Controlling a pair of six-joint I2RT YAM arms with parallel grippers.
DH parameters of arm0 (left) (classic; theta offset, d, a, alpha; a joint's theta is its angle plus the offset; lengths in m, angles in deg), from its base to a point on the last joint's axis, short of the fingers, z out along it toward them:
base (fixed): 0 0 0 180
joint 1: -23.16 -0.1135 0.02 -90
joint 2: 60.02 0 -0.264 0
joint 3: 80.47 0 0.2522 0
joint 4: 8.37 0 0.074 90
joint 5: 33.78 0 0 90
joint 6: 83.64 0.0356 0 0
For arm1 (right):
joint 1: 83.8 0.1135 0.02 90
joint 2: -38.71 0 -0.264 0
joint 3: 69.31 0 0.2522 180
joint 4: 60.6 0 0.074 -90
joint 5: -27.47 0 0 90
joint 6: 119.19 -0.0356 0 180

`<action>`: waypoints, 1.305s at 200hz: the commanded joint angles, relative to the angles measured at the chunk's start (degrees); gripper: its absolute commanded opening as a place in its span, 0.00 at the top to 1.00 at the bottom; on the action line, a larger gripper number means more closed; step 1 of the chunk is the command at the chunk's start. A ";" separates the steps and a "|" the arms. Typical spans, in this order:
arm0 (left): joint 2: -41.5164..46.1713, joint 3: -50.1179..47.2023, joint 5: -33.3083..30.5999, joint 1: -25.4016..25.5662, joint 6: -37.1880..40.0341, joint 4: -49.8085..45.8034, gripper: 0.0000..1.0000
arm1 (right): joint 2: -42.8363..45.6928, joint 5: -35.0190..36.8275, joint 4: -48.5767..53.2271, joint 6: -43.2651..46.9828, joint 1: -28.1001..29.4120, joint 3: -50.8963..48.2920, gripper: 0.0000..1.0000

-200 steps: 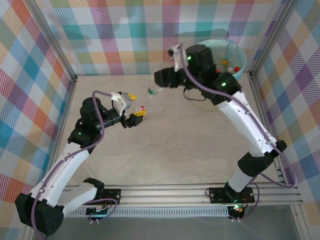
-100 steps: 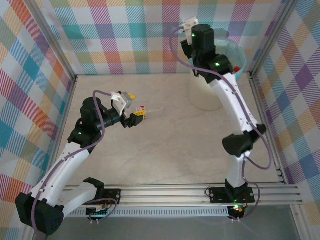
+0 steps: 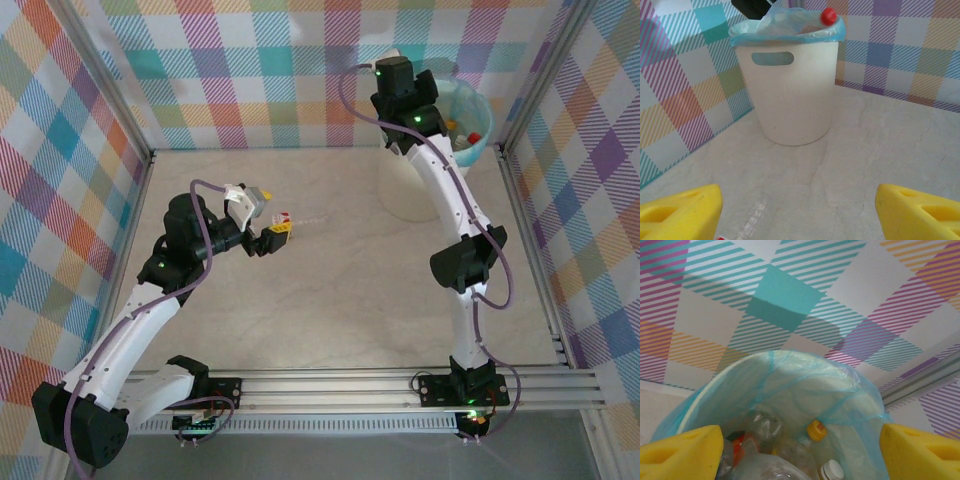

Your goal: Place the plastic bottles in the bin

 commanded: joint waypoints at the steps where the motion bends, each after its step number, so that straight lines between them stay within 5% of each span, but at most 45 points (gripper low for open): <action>1: -0.25 1.08 -0.35 0.74 0.49 -0.46 0.20 | 3.03 1.30 1.20 -2.25 0.10 -0.12 0.18; 79: -1.55 1.79 -0.73 0.74 0.25 -1.73 0.19 | 5.14 -3.76 12.31 -13.85 -0.35 -0.87 0.27; 158: -2.87 2.06 -3.86 1.00 0.40 -3.00 0.18 | 9.97 -13.79 17.45 -22.20 -2.10 -10.30 0.22; 261: -0.99 1.65 -11.25 1.00 3.57 -4.78 0.16 | 14.57 -27.33 20.15 -26.68 -3.29 -2.06 0.11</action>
